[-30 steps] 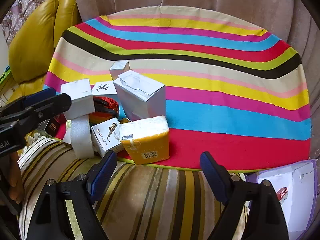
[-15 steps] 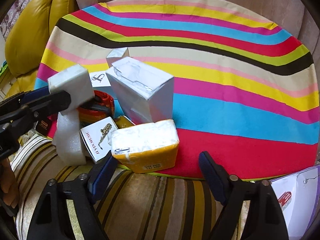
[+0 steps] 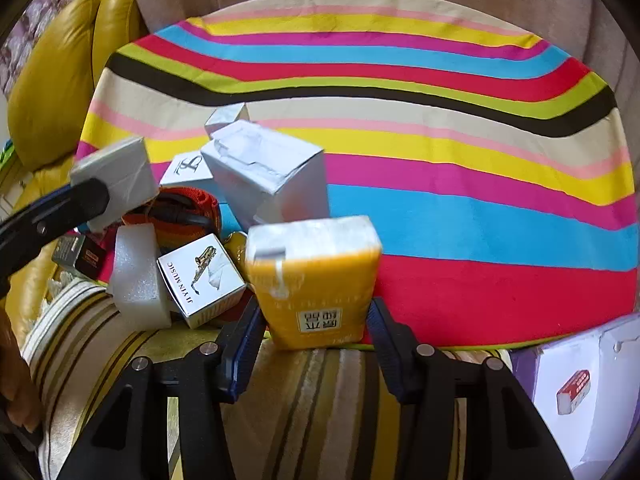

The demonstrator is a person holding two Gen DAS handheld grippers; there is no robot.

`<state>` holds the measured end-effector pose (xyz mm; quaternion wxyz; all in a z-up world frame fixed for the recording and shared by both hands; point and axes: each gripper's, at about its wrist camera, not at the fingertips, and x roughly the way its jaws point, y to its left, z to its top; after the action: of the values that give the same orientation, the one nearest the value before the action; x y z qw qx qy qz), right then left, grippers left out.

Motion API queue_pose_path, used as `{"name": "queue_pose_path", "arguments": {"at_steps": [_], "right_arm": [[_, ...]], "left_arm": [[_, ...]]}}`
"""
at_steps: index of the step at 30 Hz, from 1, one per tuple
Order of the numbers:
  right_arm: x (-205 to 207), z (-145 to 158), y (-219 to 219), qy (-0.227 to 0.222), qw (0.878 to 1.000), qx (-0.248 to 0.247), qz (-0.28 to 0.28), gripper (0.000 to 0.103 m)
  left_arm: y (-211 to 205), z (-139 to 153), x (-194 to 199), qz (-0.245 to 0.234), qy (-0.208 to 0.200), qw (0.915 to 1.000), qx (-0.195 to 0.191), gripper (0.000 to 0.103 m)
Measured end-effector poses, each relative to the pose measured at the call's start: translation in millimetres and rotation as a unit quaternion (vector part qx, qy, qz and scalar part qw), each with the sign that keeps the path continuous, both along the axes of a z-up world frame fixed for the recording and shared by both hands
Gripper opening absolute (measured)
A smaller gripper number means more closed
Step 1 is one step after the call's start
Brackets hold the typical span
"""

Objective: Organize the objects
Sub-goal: 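Grasp white carton with left tool while right tool grasps orange tissue pack, then lift white carton with left tool while right tool lifts orange tissue pack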

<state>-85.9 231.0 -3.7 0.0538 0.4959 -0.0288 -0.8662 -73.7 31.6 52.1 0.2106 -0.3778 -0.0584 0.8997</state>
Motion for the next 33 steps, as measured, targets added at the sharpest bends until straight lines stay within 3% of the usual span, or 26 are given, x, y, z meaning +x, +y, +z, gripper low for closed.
{"name": "queue_pose_path", "arguments": {"at_steps": [9, 10, 11, 12, 18, 21, 23, 24, 33], "right_arm": [[18.5, 10.0, 20.5, 0.016, 0.999, -0.021, -0.024, 0.052], [21.4, 11.0, 23.5, 0.018, 0.999, -0.022, -0.027, 0.050], [24.8, 12.3, 26.0, 0.019, 0.999, -0.024, -0.029, 0.038], [28.2, 12.8, 29.4, 0.017, 0.999, -0.027, -0.032, 0.034], [36.1, 11.9, 44.4, 0.014, 0.997, -0.044, -0.054, 0.033], [35.0, 11.3, 47.8, 0.011, 0.997, -0.050, -0.060, 0.042], [29.0, 7.4, 47.3, -0.003, 0.997, -0.062, -0.053, 0.069], [25.5, 5.5, 46.5, -0.008, 0.996, -0.071, -0.046, 0.072], [-8.8, -6.0, 25.1, -0.037, 0.998, -0.020, -0.055, 0.075]], "left_arm": [[29.6, 8.4, 19.5, -0.030, 0.002, 0.9995, 0.007, 0.046], [32.4, 9.2, 21.2, -0.032, 0.002, 0.9995, 0.007, 0.046], [36.8, 10.1, 23.0, -0.036, 0.003, 0.9993, 0.005, 0.046], [40.9, 10.9, 24.6, -0.039, 0.003, 0.9992, 0.004, 0.046], [53.2, 12.3, 29.8, -0.051, 0.001, 0.9987, 0.001, 0.046], [53.6, 13.5, 32.0, -0.049, 0.002, 0.9988, 0.003, 0.046], [53.4, 13.2, 33.1, -0.046, 0.001, 0.9989, 0.005, 0.046], [52.7, 13.2, 33.5, -0.044, 0.002, 0.9990, 0.007, 0.046], [35.6, 16.0, 36.7, -0.002, 0.013, 0.9996, 0.026, 0.046]]}}
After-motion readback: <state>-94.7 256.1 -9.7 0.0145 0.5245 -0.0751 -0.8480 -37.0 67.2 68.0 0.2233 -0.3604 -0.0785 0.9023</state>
